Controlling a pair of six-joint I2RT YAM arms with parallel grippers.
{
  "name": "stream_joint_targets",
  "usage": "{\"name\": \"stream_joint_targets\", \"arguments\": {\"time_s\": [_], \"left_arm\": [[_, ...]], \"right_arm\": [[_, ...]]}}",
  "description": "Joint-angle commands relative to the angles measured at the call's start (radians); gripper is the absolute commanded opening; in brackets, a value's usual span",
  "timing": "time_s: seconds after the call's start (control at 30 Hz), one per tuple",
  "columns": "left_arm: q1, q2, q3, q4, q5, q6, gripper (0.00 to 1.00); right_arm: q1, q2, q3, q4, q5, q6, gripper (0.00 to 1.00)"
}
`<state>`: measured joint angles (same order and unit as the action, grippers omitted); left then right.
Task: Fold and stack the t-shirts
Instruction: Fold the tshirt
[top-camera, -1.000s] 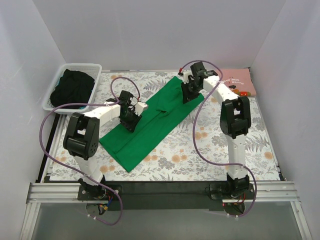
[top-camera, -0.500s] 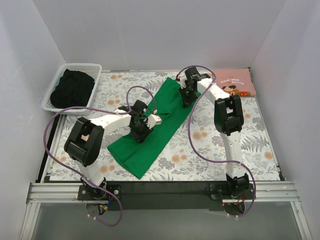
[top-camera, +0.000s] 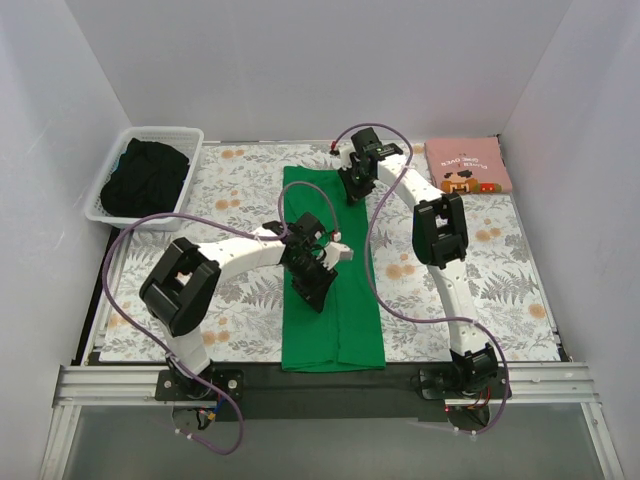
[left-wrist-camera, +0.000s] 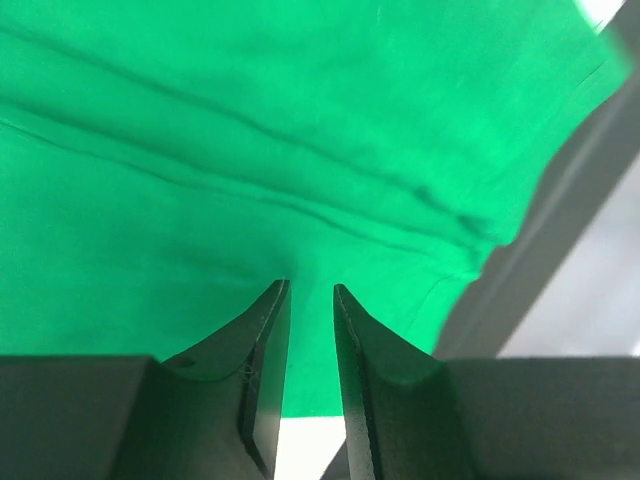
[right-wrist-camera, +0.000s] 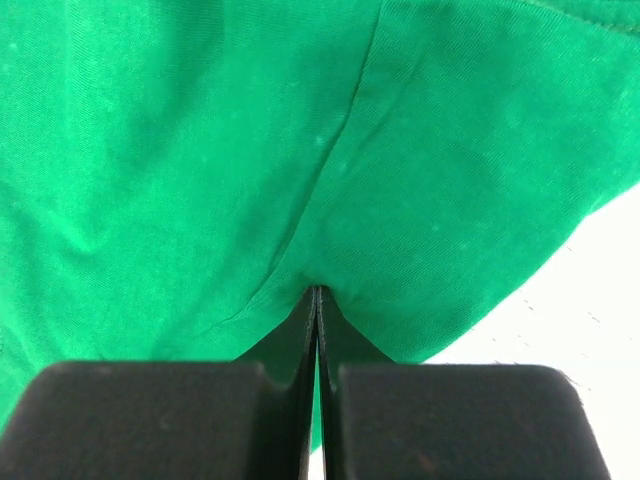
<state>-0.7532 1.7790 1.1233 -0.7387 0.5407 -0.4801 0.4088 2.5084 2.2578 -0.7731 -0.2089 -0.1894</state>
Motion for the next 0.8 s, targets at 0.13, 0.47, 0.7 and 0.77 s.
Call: {"name": "stream_joint_targets", "arguments": {"time_s": [0.13, 0.47, 0.7, 0.77], "left_arm": [[0.213, -0.138, 0.095, 0.143, 0.120, -0.207, 0.25], [0.336, -0.021, 0.064, 0.351, 0.148, -0.454, 0.23], [0.377, 0.074, 0.079, 0.368, 0.127, -0.482, 0.20], [0.393, 0.108, 0.085, 0.364, 0.143, -0.488, 0.20]], "right_arm": [[-0.024, -0.172, -0.012, 0.028, -0.073, 0.010, 0.01], [-0.039, -0.362, -0.266, 0.026, -0.306, 0.114, 0.01], [-0.038, -0.326, -0.408, 0.035, -0.360, 0.128, 0.01], [-0.036, -0.306, -0.409, 0.034, -0.362, 0.122, 0.01]]}}
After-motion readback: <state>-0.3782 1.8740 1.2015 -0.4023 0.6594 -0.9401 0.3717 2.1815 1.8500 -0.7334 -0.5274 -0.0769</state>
